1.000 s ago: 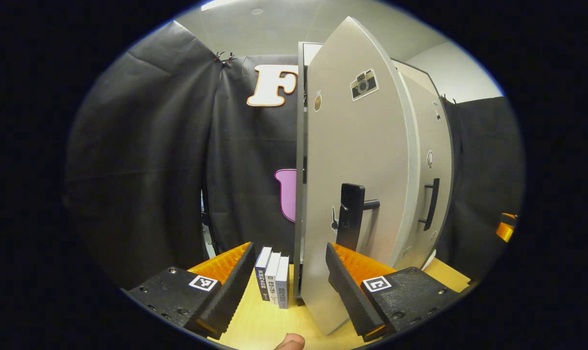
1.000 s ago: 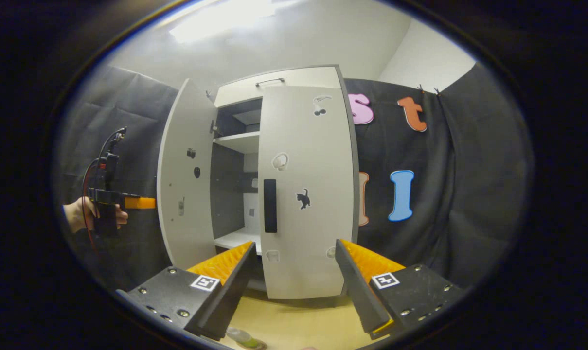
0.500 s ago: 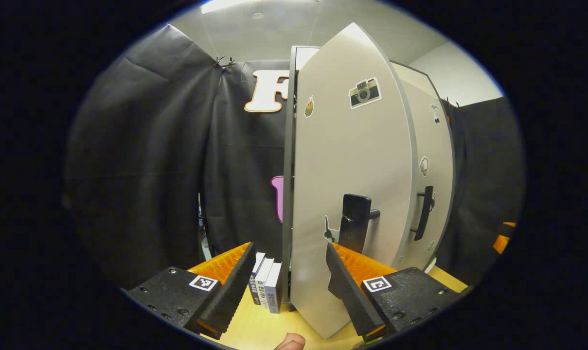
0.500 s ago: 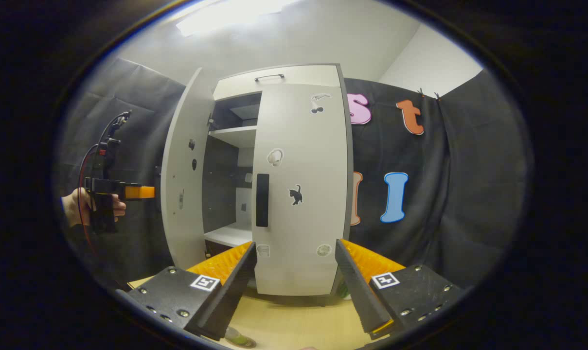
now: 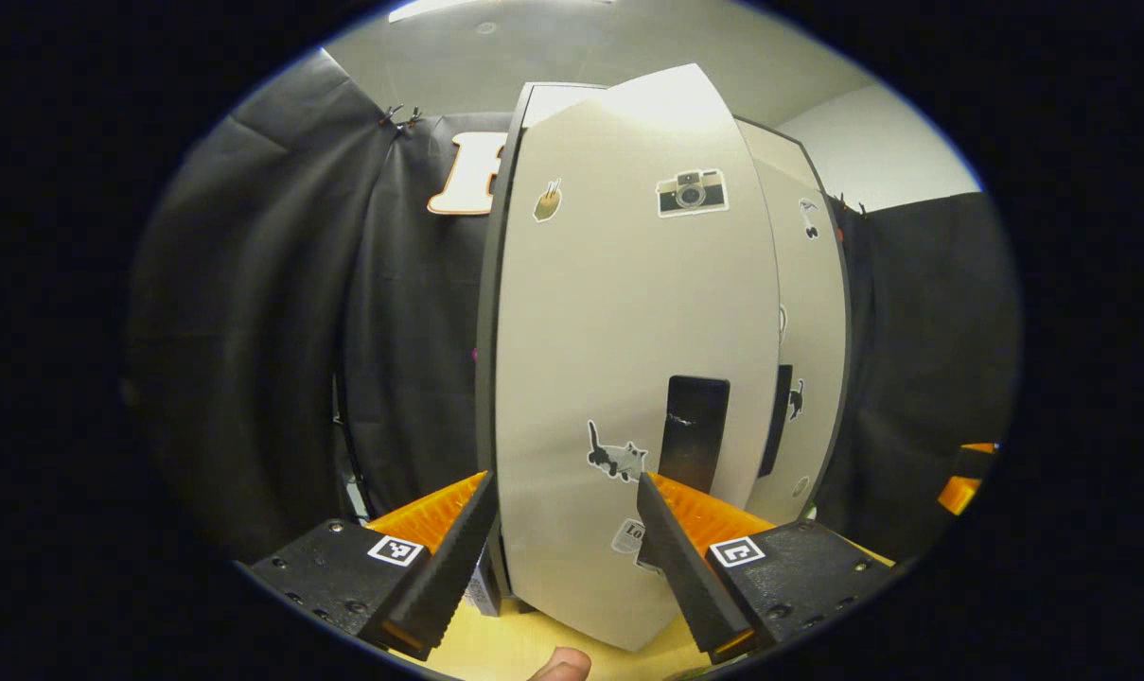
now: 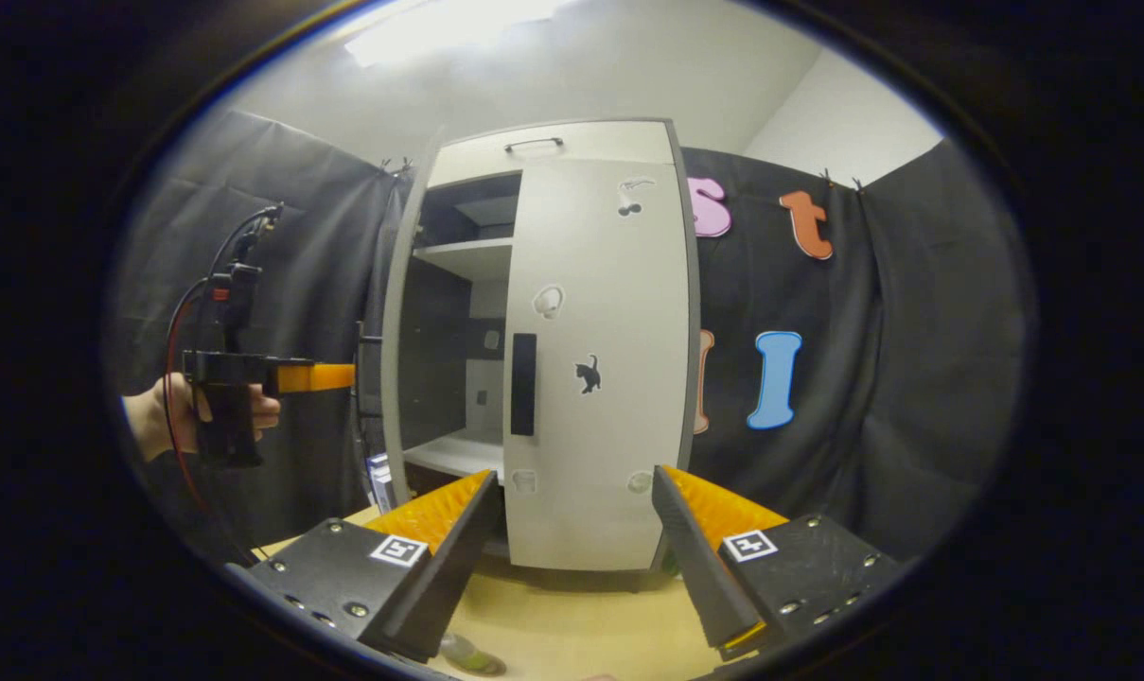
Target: Grasp the bottle in the cabinet with the left hand and place it on the coaster, then close the right door with the right hand and the left door with the left hand.
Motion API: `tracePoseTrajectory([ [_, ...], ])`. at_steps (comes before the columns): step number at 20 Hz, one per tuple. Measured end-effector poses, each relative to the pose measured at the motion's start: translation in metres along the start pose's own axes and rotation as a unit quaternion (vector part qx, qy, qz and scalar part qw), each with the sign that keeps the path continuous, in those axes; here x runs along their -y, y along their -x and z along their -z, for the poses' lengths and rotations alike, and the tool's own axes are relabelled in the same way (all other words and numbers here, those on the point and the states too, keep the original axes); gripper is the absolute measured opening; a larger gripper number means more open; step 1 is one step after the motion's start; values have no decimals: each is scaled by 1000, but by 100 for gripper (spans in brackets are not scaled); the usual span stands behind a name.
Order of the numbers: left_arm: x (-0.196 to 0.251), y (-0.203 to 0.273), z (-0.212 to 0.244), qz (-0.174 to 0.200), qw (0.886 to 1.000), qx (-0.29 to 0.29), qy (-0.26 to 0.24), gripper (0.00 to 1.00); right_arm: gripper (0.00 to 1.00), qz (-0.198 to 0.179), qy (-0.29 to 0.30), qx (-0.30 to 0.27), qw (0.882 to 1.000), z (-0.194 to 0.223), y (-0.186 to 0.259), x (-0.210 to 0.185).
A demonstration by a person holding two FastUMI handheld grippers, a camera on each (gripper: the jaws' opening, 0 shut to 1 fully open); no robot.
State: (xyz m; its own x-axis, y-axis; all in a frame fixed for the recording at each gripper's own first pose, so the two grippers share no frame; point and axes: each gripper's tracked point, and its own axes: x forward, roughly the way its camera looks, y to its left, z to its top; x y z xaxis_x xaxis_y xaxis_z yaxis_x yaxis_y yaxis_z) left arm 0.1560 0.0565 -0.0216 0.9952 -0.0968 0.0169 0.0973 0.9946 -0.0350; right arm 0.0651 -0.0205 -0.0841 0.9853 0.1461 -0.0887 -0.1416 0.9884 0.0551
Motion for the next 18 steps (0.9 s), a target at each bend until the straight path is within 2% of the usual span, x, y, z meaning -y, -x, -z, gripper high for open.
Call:
tracePoseTrajectory([
  [2,5,0,-1,-7,1000,1,1,92,98,5,-4,2,1000,0,7,1],
  [5,14,9,-3,-12,1000,2,-2,96,98,5,-11,10,1000,-1,18,1],
  [6,16,15,-5,-15,1000,2,-4,93,98,-2,-8,17,1000,-4,23,-1],
  [10,26,44,-4,-9,1000,0,-23,96,96,-19,0,38,999,-13,49,-10],
  [12,31,61,-5,-11,999,0,-36,96,98,-19,-1,41,999,-13,60,-11],
  [13,32,69,-2,-15,999,-1,-40,96,96,-17,-2,41,999,-12,64,-10],
  [14,34,77,1,-18,999,-6,-41,93,96,-15,-4,41,999,-13,69,-10],
  [15,37,85,5,-21,999,-13,-37,96,96,-12,-6,40,999,-14,72,-9],
  [18,42,110,11,-38,999,-21,-28,96,98,-6,-9,35,999,-17,78,-12],
])
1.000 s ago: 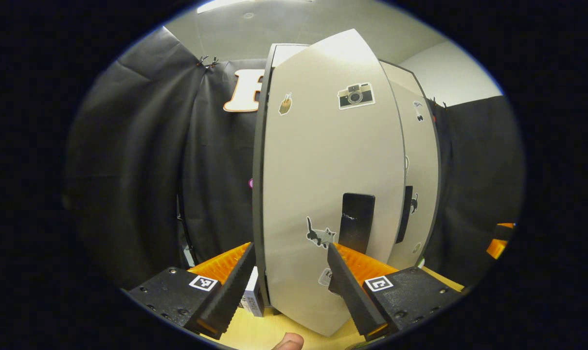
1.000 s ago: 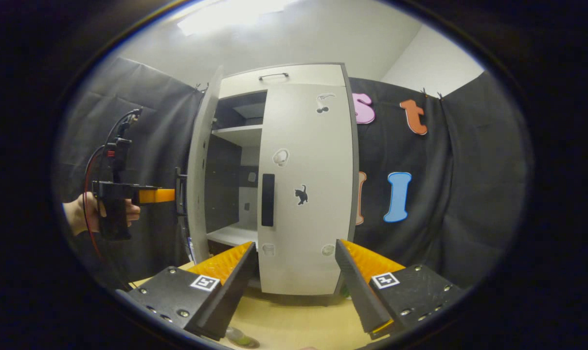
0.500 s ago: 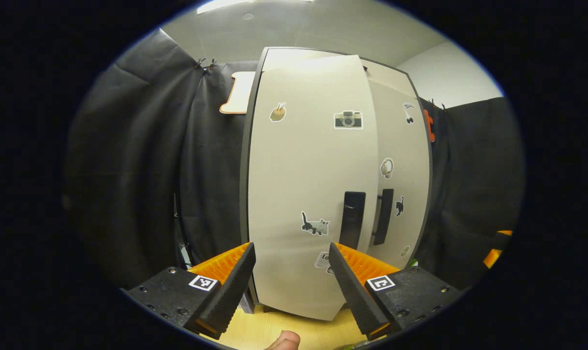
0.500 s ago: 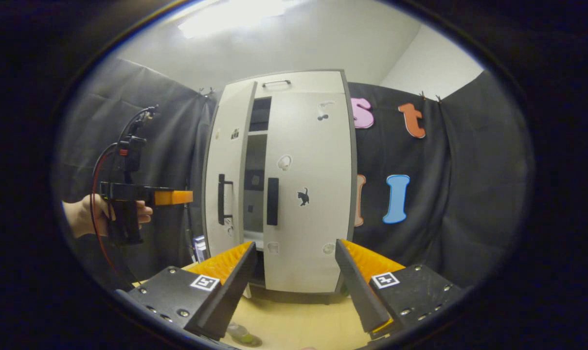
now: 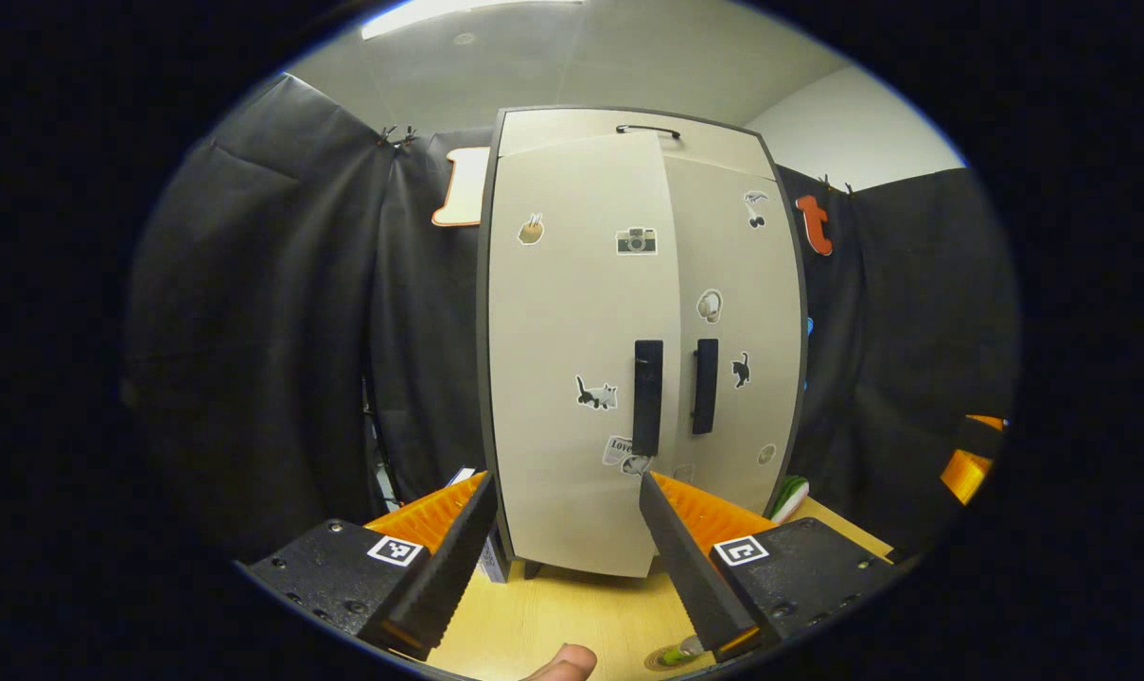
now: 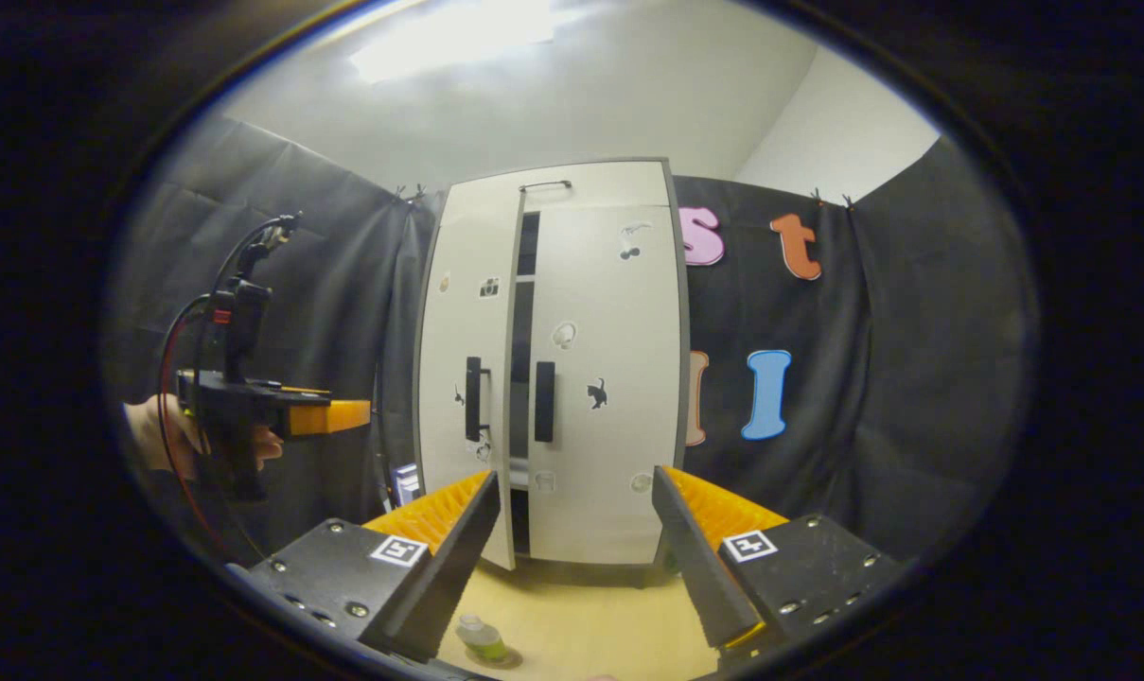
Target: Grasp the bottle in the cabinet with the left hand and place it on the coaster, then close the right door with the right hand and the left door with the left hand.
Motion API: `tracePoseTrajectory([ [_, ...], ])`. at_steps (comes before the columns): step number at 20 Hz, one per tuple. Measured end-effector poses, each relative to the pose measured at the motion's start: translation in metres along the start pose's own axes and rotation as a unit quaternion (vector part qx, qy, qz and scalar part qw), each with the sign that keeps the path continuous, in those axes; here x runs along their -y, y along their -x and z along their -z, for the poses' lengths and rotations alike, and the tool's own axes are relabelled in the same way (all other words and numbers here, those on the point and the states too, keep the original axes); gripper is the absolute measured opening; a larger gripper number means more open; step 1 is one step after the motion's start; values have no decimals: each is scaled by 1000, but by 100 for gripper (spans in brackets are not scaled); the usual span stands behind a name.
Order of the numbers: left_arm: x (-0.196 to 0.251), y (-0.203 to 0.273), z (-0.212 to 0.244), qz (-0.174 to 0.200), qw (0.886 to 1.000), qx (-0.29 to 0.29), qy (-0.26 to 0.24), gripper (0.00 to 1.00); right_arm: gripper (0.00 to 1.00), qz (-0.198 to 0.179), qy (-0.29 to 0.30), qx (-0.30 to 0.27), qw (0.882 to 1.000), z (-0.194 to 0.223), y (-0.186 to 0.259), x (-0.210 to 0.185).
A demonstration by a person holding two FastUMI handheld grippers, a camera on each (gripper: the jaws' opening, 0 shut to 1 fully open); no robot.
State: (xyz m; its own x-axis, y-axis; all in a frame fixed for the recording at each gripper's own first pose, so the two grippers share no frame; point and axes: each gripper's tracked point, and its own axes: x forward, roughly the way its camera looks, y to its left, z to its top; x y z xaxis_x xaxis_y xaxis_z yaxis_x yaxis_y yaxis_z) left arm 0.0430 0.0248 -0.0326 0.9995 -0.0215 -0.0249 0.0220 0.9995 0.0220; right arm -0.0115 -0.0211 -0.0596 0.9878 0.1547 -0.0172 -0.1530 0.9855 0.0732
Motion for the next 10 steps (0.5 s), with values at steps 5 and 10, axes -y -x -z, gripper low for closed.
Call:
tracePoseTrajectory([
  [5,11,28,8,-16,1000,5,-9,96,98,12,-7,-12,1000,2,0,-6],
  [10,26,28,7,-5,1000,9,-3,96,98,28,-7,-20,999,0,-16,-9],
])
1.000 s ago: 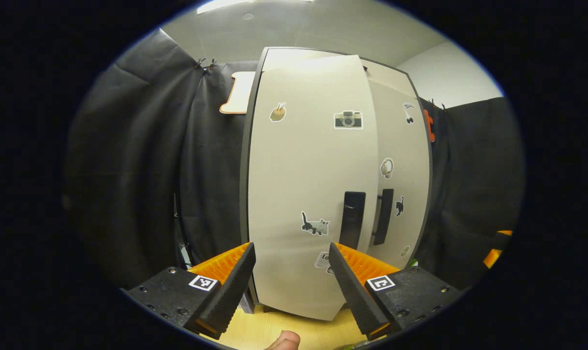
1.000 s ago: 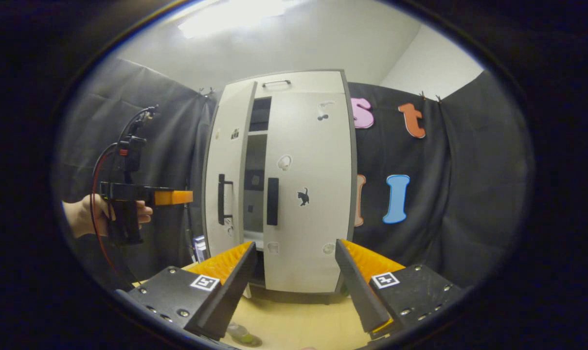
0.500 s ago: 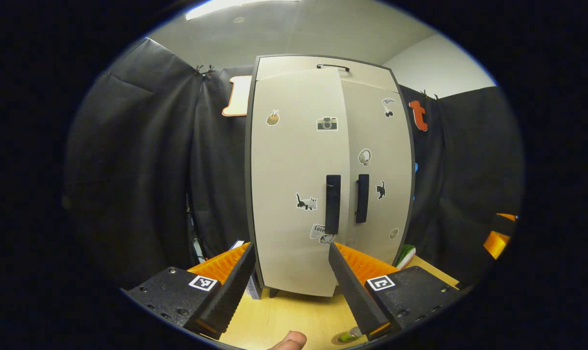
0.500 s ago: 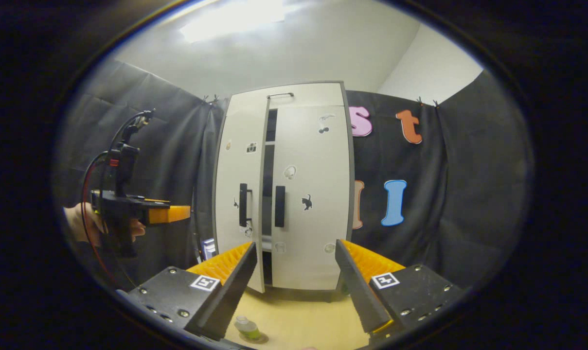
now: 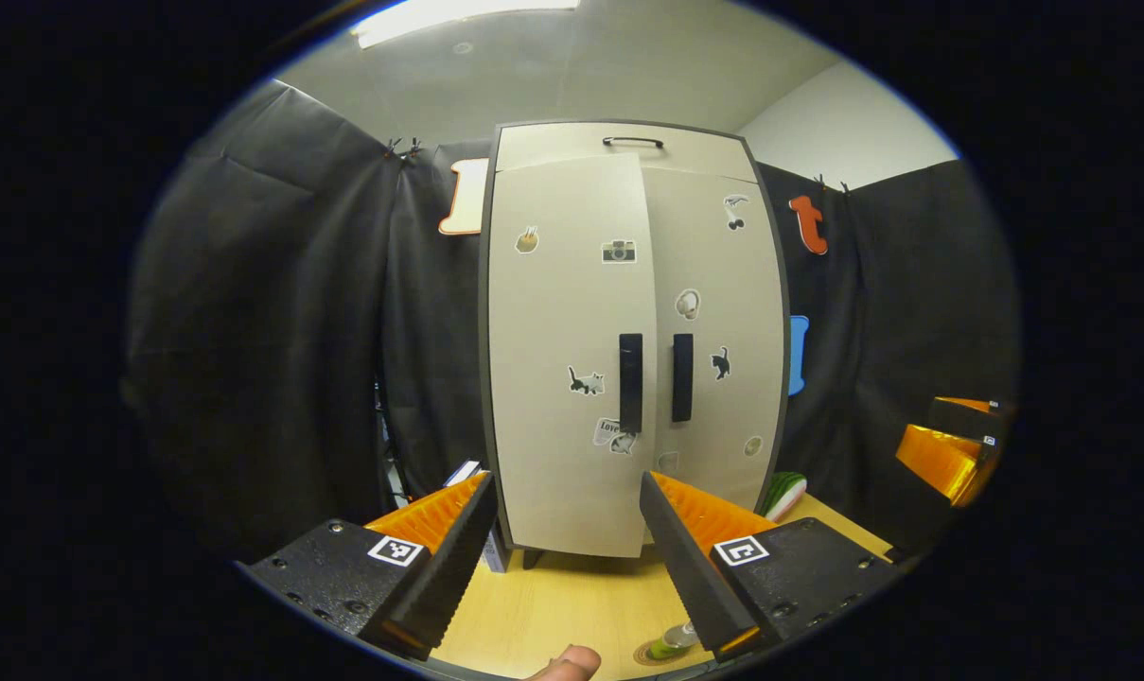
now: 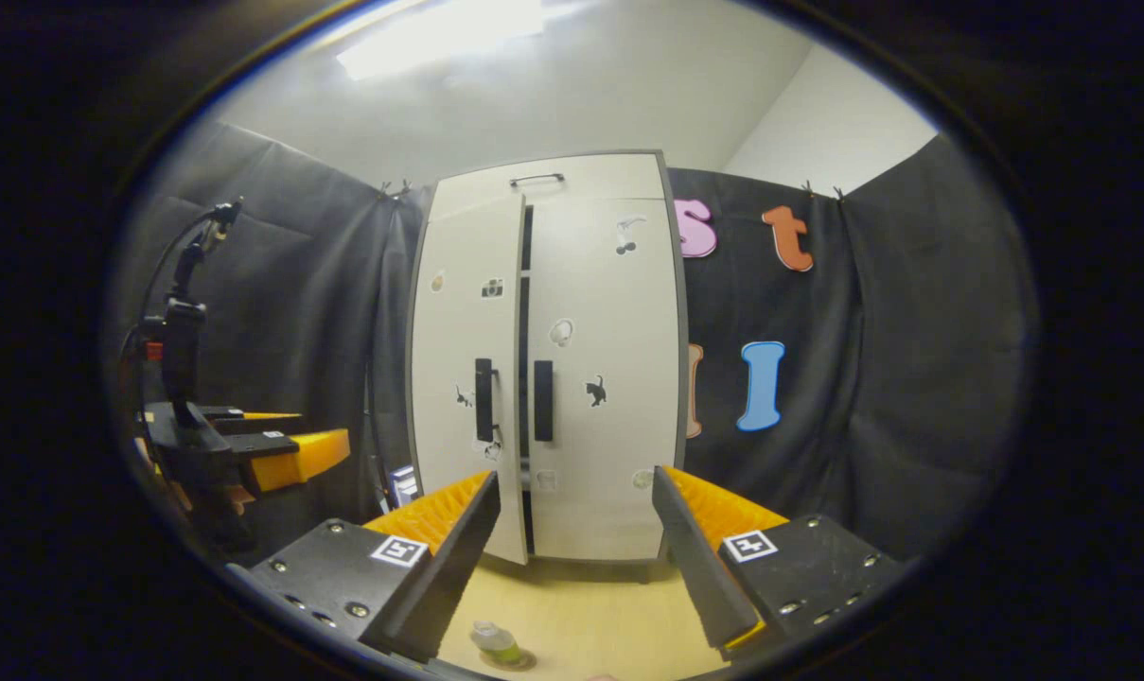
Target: Grasp the bottle in the cabinet with the left hand and place it on the coaster, then close the right door with the right hand and the left door with the left hand.
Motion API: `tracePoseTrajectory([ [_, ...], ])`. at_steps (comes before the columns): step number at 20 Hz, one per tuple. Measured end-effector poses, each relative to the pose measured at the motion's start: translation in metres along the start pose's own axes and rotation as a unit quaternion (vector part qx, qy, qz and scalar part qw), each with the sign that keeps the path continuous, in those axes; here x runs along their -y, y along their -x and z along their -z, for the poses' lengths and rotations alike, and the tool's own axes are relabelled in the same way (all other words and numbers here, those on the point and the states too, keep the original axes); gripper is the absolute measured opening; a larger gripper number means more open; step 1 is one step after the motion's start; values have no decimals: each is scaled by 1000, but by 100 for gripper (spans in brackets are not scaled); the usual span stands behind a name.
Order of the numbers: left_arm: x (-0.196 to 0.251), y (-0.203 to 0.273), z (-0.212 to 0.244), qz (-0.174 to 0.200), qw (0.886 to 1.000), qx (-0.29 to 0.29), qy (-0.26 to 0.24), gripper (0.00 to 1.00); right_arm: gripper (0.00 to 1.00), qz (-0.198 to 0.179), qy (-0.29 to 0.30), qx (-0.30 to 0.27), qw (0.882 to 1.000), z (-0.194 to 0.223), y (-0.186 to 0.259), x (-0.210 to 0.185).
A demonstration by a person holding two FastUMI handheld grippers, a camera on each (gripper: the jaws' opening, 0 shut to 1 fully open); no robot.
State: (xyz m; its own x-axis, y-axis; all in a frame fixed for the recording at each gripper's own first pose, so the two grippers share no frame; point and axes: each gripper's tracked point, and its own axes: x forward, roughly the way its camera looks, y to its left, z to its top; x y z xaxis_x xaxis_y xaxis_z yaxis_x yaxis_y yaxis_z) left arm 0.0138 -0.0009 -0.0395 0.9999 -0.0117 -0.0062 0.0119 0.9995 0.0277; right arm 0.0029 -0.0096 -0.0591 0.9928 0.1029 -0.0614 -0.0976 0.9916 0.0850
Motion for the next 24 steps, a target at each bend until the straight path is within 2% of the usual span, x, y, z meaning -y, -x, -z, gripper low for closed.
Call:
tracePoseTrajectory([
  [4,2,-2,10,-6,1000,-7,11,96,98,14,12,-8,1000,1,-13,-4],
  [7,-1,-5,15,-18,1000,-6,7,93,98,4,9,-4,1000,0,-22,-13],
  [8,0,-7,16,-17,1000,-6,6,96,98,5,8,-7,1000,2,-25,-15],
  [9,3,-9,19,-15,1000,-10,6,94,96,9,9,-10,1000,3,-28,-14],
  [10,6,-11,22,-12,1000,-12,5,96,98,15,13,-12,1000,4,-31,-14],
  [11,6,-14,23,-12,1000,-15,3,96,95,19,17,-16,1000,5,-34,-14],
  [12,6,-17,26,-11,1000,-18,3,96,98,20,19,-15,1000,4,-37,-16],
  [18,1,-30,30,-7,1000,-16,4,96,98,26,26,-13,999,7,-43,-21],
  [19,0,-31,29,-9,1000,-11,1,94,96,20,22,-8,1000,5,-43,-25],
  [20,0,-31,28,-10,1000,-6,-2,96,98,12,19,0,1000,1,-42,-30],
  [22,1,-32,28,-10,1000,3,-6,94,98,-1,18,19,1000,-6,-41,-35],
  [24,2,-33,31,-9,1000,5,-5,96,96,-12,25,30,999,-8,-37,-40],
])
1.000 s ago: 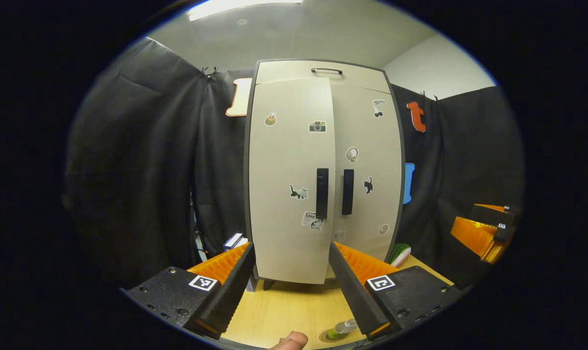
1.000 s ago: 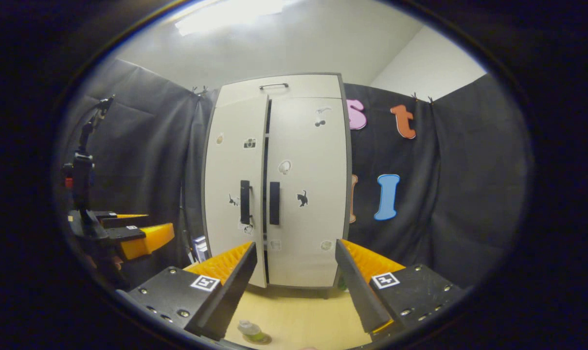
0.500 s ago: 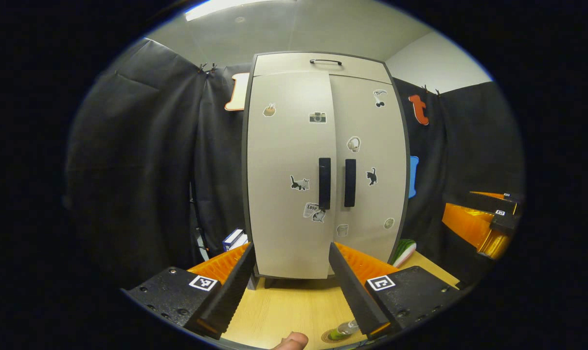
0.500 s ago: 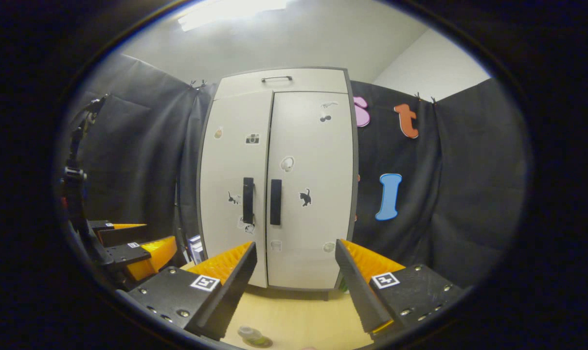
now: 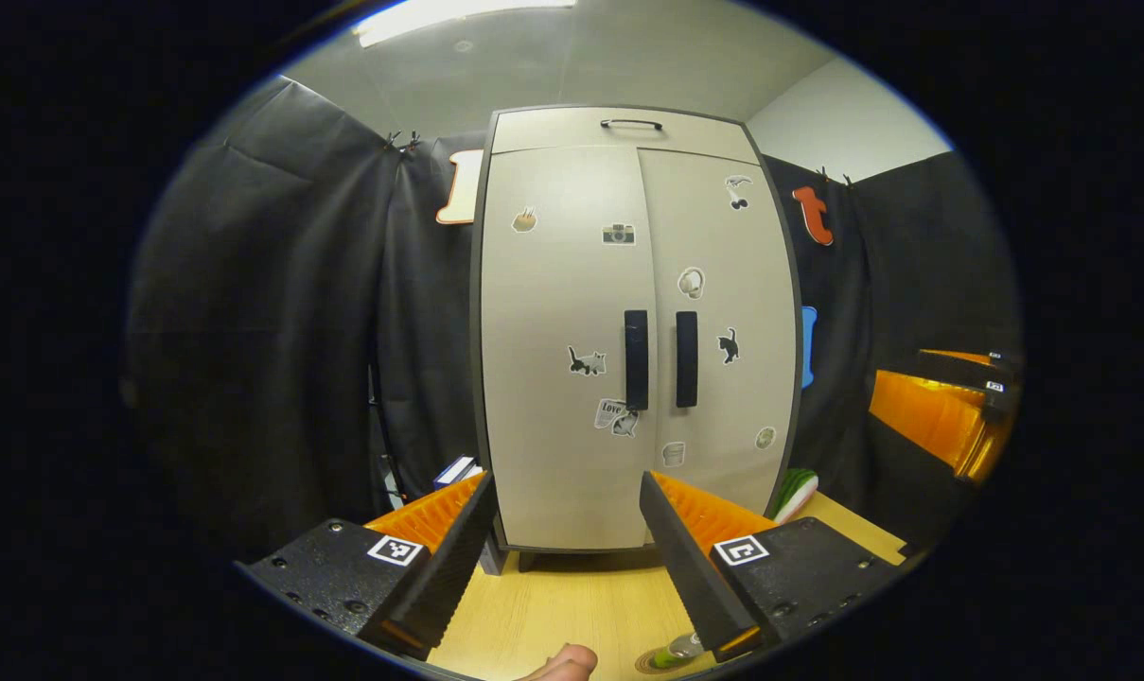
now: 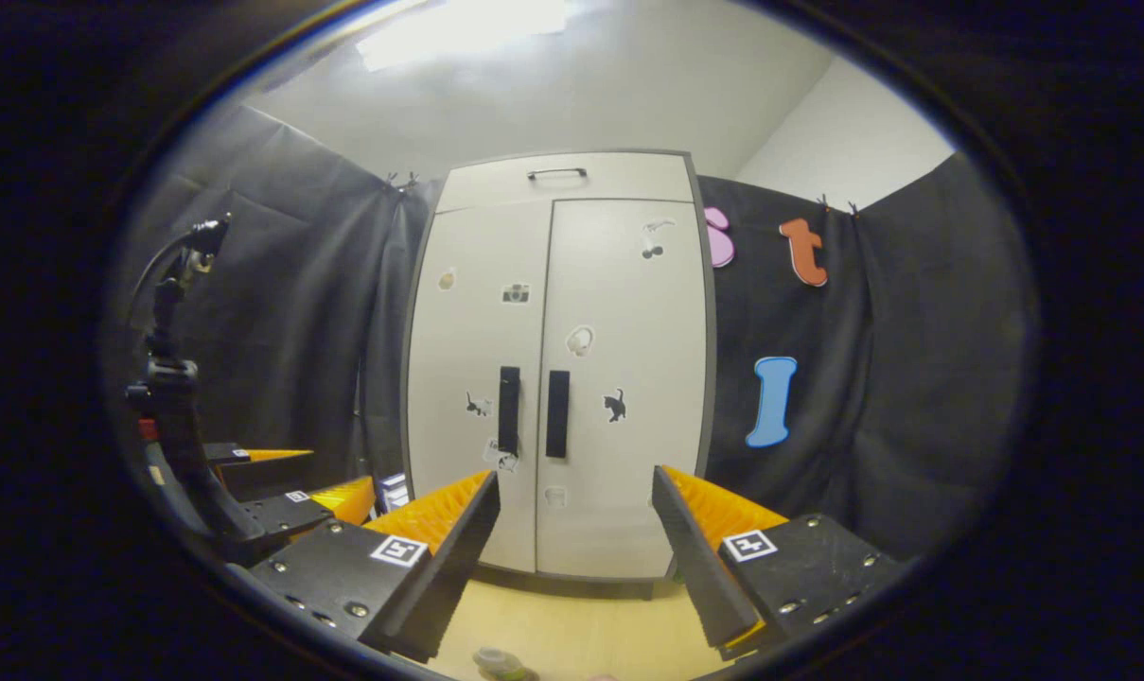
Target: Grasp the bottle in the cabinet with the left hand and place it on the coaster, then close the right door with the right hand and the left door with the left hand.
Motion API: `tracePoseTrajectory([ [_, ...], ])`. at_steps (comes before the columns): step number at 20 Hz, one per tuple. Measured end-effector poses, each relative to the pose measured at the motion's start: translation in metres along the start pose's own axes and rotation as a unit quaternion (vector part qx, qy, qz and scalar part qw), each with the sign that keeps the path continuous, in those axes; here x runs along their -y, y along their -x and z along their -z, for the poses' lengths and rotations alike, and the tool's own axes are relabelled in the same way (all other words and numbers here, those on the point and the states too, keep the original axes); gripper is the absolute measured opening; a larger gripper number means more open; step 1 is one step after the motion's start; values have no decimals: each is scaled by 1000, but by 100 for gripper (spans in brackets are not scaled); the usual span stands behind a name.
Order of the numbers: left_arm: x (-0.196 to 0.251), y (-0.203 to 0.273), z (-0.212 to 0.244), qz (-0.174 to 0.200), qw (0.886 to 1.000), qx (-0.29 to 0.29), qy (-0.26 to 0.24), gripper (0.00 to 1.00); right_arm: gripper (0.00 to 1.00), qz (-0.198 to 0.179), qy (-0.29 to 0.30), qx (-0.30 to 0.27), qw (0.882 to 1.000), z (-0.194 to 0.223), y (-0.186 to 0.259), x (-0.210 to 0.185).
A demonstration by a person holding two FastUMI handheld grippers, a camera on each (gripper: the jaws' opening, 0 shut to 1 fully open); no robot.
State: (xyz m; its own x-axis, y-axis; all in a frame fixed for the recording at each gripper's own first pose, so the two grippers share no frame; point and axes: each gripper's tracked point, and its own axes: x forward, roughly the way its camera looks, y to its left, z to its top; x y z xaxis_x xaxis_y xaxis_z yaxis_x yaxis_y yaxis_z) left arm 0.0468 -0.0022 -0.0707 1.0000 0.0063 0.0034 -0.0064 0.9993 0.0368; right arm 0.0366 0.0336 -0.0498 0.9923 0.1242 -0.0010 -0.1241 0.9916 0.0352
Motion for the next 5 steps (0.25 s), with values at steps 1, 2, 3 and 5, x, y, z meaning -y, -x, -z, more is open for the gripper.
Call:
tracePoseTrajectory([
  [1,2,0,1,2,1000,1,2,96,96,-2,1,5,1000,-2,0,-1],
  [2,3,0,2,3,1000,2,4,96,96,-10,-4,7,1000,-3,1,-4],
  [3,4,0,3,5,1000,1,6,96,96,-18,-10,7,1000,-3,1,-9],
  [5,8,0,4,10,1000,3,10,96,98,-11,-12,5,1000,-3,2,-5],
])
